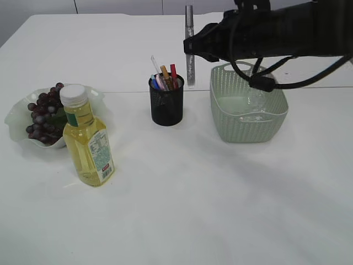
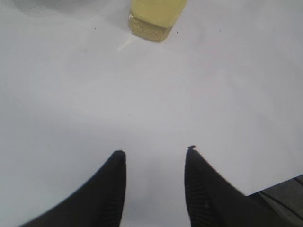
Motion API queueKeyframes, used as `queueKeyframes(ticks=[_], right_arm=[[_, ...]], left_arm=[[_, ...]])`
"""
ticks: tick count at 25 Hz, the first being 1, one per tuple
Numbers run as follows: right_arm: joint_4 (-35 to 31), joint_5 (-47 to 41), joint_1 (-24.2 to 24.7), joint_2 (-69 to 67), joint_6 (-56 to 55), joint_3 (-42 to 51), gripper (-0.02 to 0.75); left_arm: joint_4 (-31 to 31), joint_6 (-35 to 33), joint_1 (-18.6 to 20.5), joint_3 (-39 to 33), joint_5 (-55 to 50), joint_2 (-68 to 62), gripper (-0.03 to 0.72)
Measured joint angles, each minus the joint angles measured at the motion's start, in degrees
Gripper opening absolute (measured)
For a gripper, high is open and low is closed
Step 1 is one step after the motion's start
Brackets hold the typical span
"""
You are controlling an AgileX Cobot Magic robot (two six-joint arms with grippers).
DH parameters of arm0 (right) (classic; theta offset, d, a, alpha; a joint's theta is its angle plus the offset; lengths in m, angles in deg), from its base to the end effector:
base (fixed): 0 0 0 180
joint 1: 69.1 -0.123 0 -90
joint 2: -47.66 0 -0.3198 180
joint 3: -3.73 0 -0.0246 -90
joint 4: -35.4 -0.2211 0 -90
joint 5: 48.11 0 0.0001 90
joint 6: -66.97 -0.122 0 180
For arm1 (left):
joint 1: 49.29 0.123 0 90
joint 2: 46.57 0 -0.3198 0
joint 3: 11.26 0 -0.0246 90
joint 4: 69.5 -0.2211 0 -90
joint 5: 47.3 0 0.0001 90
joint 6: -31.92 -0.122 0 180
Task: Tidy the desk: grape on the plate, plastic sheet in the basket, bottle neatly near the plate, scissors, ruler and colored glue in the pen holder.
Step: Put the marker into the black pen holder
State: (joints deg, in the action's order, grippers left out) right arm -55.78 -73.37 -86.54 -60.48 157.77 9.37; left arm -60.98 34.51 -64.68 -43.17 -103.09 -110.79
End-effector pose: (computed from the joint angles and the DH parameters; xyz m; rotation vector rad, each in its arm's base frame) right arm 0.3786 0.1736 0.3168 -0.5774 1.9045 0.6380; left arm 0.1318 -0.0518 0.3052 0.2269 2.6556 -0.2938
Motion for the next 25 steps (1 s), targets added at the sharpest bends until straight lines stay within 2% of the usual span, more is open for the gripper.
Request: queueKeyframes(ticks=[2, 5, 14, 25], right_arm=[[-7.16, 0.98, 0.0, -2.81, 8.99, -2.18, 0.031], [-10.6, 2.08, 0.0, -7.16, 15.05, -6.95, 0.031], [-11.55, -0.65, 0.0, -20.34, 17.87, -22.36, 0.031], [-11.55, -1.94, 0.0, -29.26, 21.93, -27.77, 0.031]], left_arm=[[0.13, 0.0, 0.0, 0.0, 0.0, 0.0, 0.307], [0.13, 0.0, 0.0, 0.0, -0.12, 0.0, 0.307], [0.13, 0.0, 0.0, 0.0, -0.12, 0.0, 0.307], [0.13, 0.0, 0.0, 0.0, -0.12, 0.0, 0.307]])
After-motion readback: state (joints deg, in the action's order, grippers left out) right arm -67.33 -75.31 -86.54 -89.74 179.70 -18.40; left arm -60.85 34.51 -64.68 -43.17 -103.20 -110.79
